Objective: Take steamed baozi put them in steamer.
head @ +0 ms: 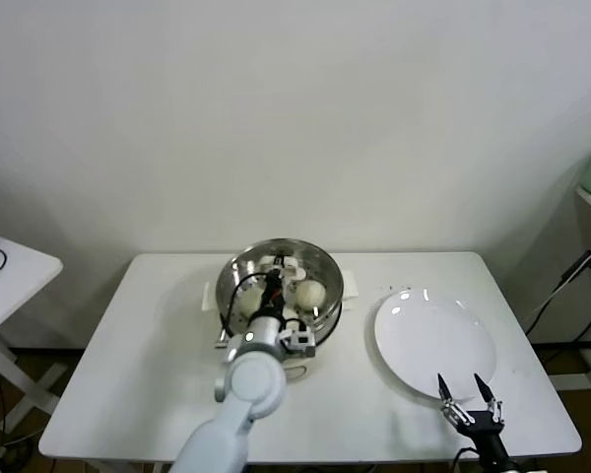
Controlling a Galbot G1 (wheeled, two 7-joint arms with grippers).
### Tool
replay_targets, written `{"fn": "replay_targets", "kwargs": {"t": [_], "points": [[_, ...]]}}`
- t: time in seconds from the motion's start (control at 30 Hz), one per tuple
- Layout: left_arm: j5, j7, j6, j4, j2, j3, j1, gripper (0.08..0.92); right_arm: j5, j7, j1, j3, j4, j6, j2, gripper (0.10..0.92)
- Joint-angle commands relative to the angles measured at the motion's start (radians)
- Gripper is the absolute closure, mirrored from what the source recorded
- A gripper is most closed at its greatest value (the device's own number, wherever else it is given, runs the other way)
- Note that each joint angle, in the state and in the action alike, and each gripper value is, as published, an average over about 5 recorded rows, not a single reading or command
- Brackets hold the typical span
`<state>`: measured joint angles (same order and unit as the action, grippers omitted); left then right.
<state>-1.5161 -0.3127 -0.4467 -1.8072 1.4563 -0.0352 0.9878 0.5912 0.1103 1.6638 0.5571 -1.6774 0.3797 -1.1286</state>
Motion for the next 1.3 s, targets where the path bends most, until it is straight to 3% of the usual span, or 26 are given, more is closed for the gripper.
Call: {"fn": "replay_targets", "kwargs": {"t": [0.03,0.43,0.73,1.07,1.3], "points": [[0.0,0.003,0.002,0.0,0.002,-0.001,0.006,0.767,0.0,-0.001,-0.001,0.0,0.0,0.001,0.0,0.203],[0.004,-0.002,0.005,-0.029,-0.01,-0.003,0.028,0.421,0.001,-0.001,0.004,-0.001,0.001,0.007,0.0,0.203],[0.052,0.004,0.014,-0.137,-0.044,-0.015,0.08,0.189,-0.007,-0.001,0.005,-0.008,0.004,0.006,-0.003,0.203],[0.243,0.037,-0.001,-0.376,-0.147,-0.093,0.219,0.177,-0.016,0.0,0.006,-0.012,0.004,0.0,-0.007,0.203],[0.897,0.249,0.029,-0.418,-0.259,-0.29,0.311,0.177,-0.024,0.004,0.006,-0.006,-0.003,-0.01,-0.006,0.203]]}}
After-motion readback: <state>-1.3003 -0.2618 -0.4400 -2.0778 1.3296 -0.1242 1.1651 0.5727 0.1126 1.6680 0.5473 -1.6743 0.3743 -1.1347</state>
